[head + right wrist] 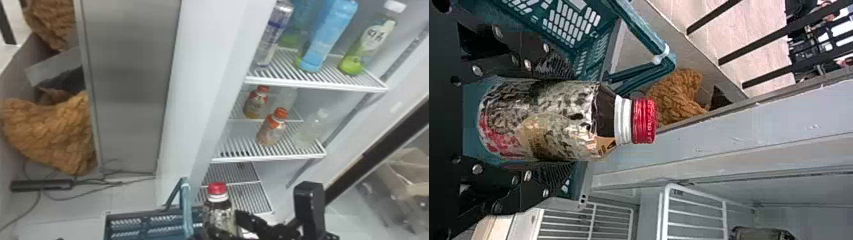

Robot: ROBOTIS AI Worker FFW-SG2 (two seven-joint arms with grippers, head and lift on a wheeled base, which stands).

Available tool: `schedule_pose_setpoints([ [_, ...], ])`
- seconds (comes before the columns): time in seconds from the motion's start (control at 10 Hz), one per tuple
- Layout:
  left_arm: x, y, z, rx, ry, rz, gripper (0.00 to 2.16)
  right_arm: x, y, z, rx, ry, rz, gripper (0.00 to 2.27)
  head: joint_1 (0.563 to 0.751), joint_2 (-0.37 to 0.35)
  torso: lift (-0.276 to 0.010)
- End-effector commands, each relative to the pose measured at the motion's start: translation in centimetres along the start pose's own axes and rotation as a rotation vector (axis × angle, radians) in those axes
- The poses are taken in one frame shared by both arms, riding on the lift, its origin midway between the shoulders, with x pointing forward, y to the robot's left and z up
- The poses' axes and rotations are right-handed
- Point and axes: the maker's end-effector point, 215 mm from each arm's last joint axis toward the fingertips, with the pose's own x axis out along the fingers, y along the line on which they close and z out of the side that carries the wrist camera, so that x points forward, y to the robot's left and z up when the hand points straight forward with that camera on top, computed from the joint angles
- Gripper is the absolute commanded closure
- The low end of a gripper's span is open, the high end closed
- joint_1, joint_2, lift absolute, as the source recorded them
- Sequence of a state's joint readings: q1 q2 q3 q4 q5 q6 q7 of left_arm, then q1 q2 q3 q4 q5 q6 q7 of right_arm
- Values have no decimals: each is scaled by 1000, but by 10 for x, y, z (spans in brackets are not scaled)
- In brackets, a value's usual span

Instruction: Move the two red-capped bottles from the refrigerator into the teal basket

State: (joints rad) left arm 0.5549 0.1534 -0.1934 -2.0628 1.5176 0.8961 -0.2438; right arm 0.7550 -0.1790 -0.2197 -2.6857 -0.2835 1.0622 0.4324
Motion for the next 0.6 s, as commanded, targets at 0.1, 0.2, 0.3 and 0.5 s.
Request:
schedule_pose_setpoints([
  [0.1, 0, -1, 1, 3, 0, -1, 1156, 3, -15, 41, -92, -154, -8, 341, 695, -350, -224],
  [0.2, 0, 0, 1, 3, 1, 0, 1156, -1, -27, 51, -98, -205, -30, 320, 695, -350, -224],
  [0.3, 0, -1, 1, 3, 0, -1, 1156, -10, -33, 66, -122, -270, -55, 318, 695, -350, -224],
  [0.5, 0, -1, 2, 2, -2, -2, 1156, -38, -37, 115, -201, -464, -120, 318, 695, -350, -224],
])
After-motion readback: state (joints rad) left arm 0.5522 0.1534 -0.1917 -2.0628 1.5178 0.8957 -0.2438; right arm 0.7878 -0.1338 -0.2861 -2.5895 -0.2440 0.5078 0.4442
